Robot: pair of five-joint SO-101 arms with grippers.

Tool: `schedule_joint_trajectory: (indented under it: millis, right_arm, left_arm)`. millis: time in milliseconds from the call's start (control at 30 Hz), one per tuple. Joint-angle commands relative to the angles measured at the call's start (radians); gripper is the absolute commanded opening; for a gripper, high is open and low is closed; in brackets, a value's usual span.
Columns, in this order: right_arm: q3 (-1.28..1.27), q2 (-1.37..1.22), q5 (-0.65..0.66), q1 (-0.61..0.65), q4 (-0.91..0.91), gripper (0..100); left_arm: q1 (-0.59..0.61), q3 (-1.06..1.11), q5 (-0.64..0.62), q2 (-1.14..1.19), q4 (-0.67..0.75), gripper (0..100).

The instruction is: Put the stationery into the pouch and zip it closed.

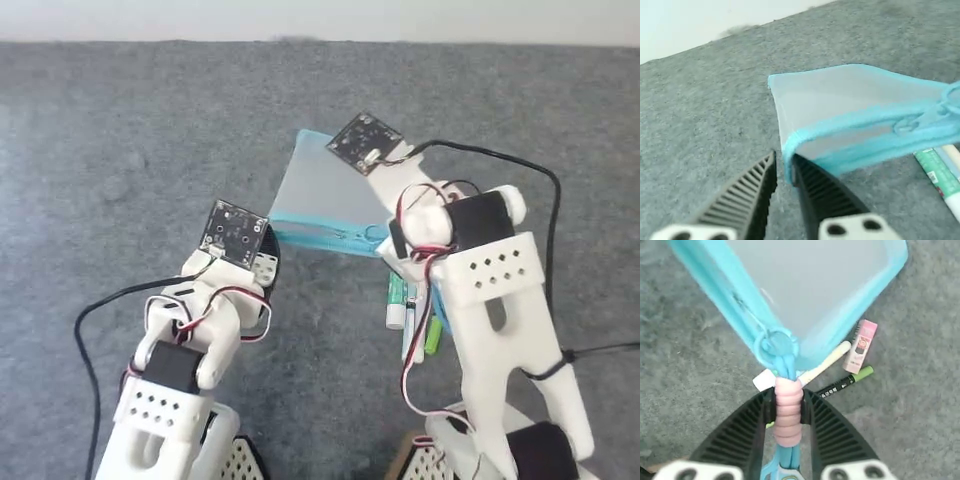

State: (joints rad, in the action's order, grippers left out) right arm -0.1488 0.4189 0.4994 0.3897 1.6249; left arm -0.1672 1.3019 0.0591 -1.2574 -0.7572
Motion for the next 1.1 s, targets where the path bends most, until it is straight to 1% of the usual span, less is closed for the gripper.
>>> schedule_joint_trajectory:
  millis: [0, 300, 433, 667, 767, 867, 933, 1067]
  right_arm:
    - [0.009, 0.05, 0.002, 0.053, -0.005, 0.7]
    - [0.011, 0.051, 0.002, 0.067, -0.004, 0.7]
    - [0.011, 0.051, 0.002, 0.065, -0.004, 0.7]
    - [0.008, 0.051, 0.009, 0.058, -0.004, 0.7]
    - [0.008, 0.051, 0.014, 0.004, -0.013, 0.7]
    - [0.008, 0.045, 0.057, -0.085, -0.016, 0.7]
    - [0.008, 0.042, 0.068, -0.133, -0.033, 0.7]
    - [0.008, 0.039, 0.069, -0.151, -0.041, 0.7]
  left_arm:
    - [0.011, -0.007, -0.011, 0.003, 0.025, 16]
    - [0.011, -0.007, -0.009, 0.005, 0.026, 12]
    - [0.011, -0.007, -0.008, 0.005, 0.029, 1]
    - [0.018, 0.01, 0.015, -0.002, 0.029, 1]
    - [0.028, 0.01, 0.012, -0.002, 0.025, 1]
    - [0.078, 0.008, -0.018, -0.002, 0.018, 1]
    - [0.1, 0.008, -0.017, 0.0, 0.018, 1]
    - [0.1, 0.01, -0.017, 0.0, 0.017, 1]
